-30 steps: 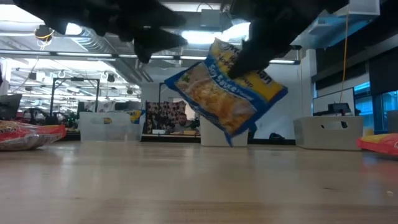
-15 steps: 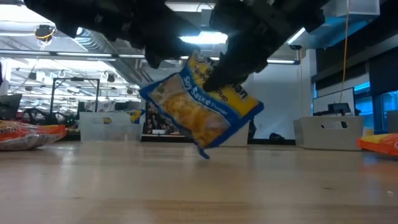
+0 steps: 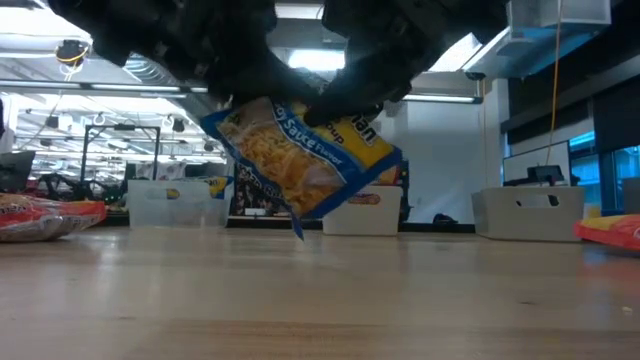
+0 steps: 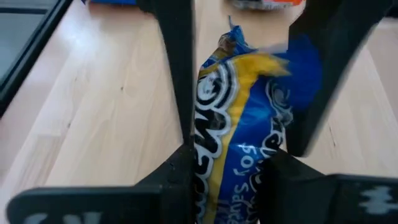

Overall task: Sort Maruchan noodles
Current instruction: Put the blue noodle pack into the transparent bin

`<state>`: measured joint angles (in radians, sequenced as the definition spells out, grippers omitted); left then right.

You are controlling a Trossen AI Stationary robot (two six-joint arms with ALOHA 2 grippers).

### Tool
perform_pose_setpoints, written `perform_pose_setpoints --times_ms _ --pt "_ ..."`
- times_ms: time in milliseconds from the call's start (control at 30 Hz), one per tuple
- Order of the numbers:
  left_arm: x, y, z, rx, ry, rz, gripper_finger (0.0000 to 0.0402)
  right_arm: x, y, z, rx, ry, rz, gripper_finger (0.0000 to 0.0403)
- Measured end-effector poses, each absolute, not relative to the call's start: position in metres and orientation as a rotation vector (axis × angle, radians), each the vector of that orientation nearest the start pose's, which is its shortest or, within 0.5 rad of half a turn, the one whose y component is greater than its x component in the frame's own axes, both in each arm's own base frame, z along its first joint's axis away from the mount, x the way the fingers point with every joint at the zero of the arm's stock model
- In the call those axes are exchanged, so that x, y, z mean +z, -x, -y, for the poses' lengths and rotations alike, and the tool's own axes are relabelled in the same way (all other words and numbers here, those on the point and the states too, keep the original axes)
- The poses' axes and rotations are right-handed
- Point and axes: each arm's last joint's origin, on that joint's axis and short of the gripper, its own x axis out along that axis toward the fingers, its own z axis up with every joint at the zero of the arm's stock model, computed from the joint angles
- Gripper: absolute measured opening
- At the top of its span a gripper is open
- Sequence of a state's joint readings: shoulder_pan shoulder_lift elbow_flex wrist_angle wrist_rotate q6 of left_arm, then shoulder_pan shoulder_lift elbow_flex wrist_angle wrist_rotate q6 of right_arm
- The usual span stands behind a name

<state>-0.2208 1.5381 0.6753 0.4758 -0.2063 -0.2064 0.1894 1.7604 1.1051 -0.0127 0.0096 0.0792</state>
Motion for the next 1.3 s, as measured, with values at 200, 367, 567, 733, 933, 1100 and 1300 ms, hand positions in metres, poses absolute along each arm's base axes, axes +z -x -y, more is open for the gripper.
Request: perform_pose_setpoints --times_ms 200,367,567,733,933,1100,1300 --pt "0.188 -0.3 0.063 -0.024 0.142 -0.37 0.0203 0.202 -0.37 -0.07 0.144 -0.009 -0.665 0.0094" --pt "0.187 -0.3 0.063 -0.014 0.139 -0.392 0.0179 0.204 -0.37 -0.071 0.163 -0.017 -0.664 0.0094" --pt "0.187 -0.3 0.063 -0.021 0.137 -0.393 0.0134 0.203 -0.371 -0.071 0.153 -0.048 -0.668 0.0114" --pt "0.189 -0.299 0.064 -0.033 0.132 -0.383 0.0125 0.208 -0.369 -0.071 0.16 -0.051 -0.711 0.0161" --pt "0.201 -0.292 0.072 -0.06 0.104 -0.357 0.0122 0.236 -0.343 -0.073 0.168 -0.047 -0.818 0.0204" --pt "0.203 -0.28 0.088 -0.068 -0.007 -0.293 0.0122 0.242 -0.315 -0.078 0.139 0.009 -0.697 0.0213" --pt "0.191 -0.262 0.098 -0.054 0.007 -0.172 0.0122 0.221 -0.29 -0.073 0.109 -0.054 -0.394 0.0213"
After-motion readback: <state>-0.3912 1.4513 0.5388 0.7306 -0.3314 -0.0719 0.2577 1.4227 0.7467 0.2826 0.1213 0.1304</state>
